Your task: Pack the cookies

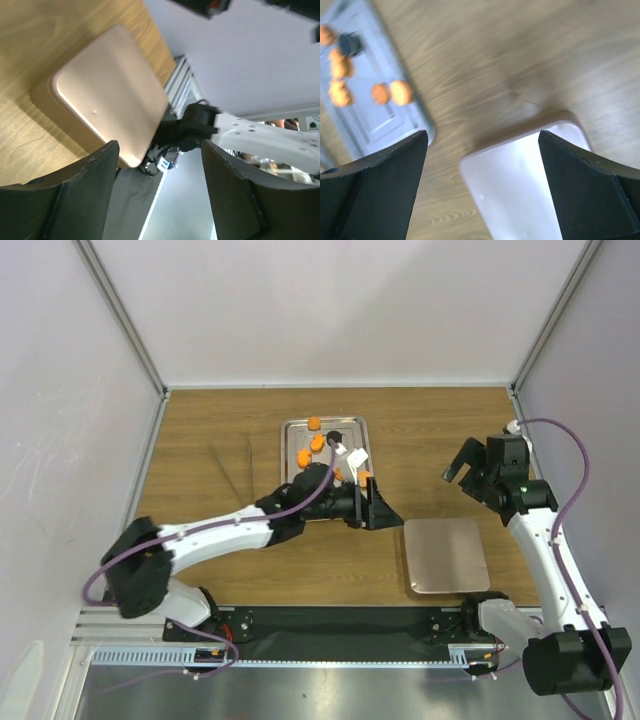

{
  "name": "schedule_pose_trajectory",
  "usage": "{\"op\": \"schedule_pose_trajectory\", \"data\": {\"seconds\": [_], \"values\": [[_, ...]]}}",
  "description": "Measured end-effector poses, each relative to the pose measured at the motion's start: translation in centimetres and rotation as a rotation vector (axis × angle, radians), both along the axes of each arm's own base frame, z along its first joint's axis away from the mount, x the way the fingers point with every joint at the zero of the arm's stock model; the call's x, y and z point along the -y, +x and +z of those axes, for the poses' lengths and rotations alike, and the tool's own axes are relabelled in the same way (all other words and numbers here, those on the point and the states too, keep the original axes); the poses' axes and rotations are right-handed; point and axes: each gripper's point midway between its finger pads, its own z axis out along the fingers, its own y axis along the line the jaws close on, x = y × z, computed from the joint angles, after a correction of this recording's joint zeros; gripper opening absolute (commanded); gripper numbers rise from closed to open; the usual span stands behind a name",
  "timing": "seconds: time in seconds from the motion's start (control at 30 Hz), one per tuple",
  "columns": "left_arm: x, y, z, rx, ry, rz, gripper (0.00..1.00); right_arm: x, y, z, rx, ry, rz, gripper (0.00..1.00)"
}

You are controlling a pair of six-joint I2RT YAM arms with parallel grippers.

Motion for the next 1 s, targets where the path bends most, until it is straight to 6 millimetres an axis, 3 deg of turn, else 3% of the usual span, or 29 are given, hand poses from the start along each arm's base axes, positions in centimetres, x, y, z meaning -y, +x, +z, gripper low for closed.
{"op": "schedule_pose_trajectory", "data": {"seconds": [0.17, 0.33, 0.53, 0.73, 0.83, 1.0], "values": [[-4.3, -0.6, 5.5, 0.146, -0.007, 0.080, 0.78, -4.2, 0.3, 4.1, 0.108, -0.022, 0.157, 1.00], [-10.0, -1.3, 8.4, 0.273, 0.045, 0.193, 0.81, -8.1, -0.1, 6.8, 0.188, -0.030, 0.281, 1.00], [-16.8, -1.9, 8.9, 0.365, 0.158, 0.334, 0.83, -10.8, -0.5, 8.3, 0.244, -0.034, 0.355, 1.00], [-22.7, -2.7, 9.5, 0.412, 0.238, 0.452, 0.84, -11.2, -0.5, 9.8, 0.308, -0.016, 0.359, 1.00], [-24.4, -2.9, 9.6, 0.418, 0.262, 0.490, 0.83, -11.2, -0.5, 10.6, 0.339, -0.005, 0.357, 1.00], [-25.5, -3.0, 8.4, 0.410, 0.324, 0.503, 0.84, -11.2, -0.5, 10.7, 0.344, -0.004, 0.356, 1.00]]}}
